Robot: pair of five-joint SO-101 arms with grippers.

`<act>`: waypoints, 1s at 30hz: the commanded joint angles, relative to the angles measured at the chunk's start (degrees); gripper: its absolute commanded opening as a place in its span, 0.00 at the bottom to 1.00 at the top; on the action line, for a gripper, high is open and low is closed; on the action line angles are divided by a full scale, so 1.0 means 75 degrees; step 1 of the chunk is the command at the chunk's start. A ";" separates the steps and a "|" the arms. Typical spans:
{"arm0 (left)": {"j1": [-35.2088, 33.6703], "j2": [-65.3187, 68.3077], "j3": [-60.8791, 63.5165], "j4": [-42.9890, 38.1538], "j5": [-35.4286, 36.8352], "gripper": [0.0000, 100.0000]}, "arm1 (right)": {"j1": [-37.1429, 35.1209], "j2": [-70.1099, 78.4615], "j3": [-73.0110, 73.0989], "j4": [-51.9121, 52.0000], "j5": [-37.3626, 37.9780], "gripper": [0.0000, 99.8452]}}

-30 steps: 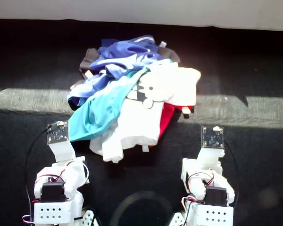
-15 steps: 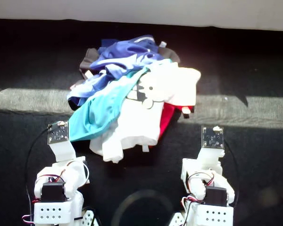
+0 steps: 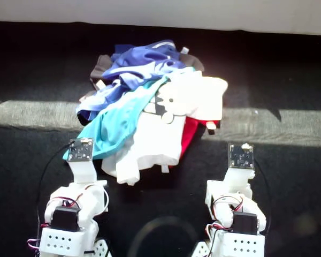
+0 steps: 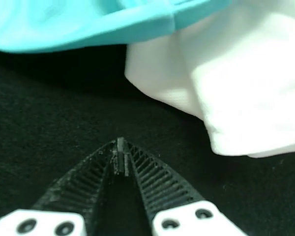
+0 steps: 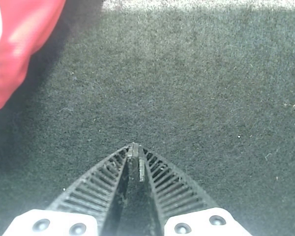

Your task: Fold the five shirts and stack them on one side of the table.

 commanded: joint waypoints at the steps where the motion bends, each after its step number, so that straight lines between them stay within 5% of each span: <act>1: 0.0287 0.0006 0.0100 -0.1032 -0.0668 0.01 | -0.0018 0.0018 0.0897 0.0041 -0.0023 0.01; 7: 0.0287 0.0006 0.0100 -0.2286 -0.4829 0.01 | -0.0018 0.0018 0.0897 0.0041 -0.0023 0.01; 9: 0.0287 0.0006 0.0100 -0.2426 -0.5556 0.01 | -0.0018 0.0018 0.0897 0.0041 -0.0023 0.01; 14: 0.0275 0.0006 0.0076 -0.3048 -0.5310 0.02 | -0.0018 0.0018 0.0897 0.0041 -0.0023 0.01; 20: -0.0592 0.0006 0.0053 -0.4056 -0.3505 0.20 | -0.0018 0.0018 0.0897 0.0041 -0.0023 0.01; 30: -0.0311 0.0404 -0.1659 -0.4208 -0.2755 0.21 | -0.0018 0.0018 0.0897 0.0041 -0.0023 0.01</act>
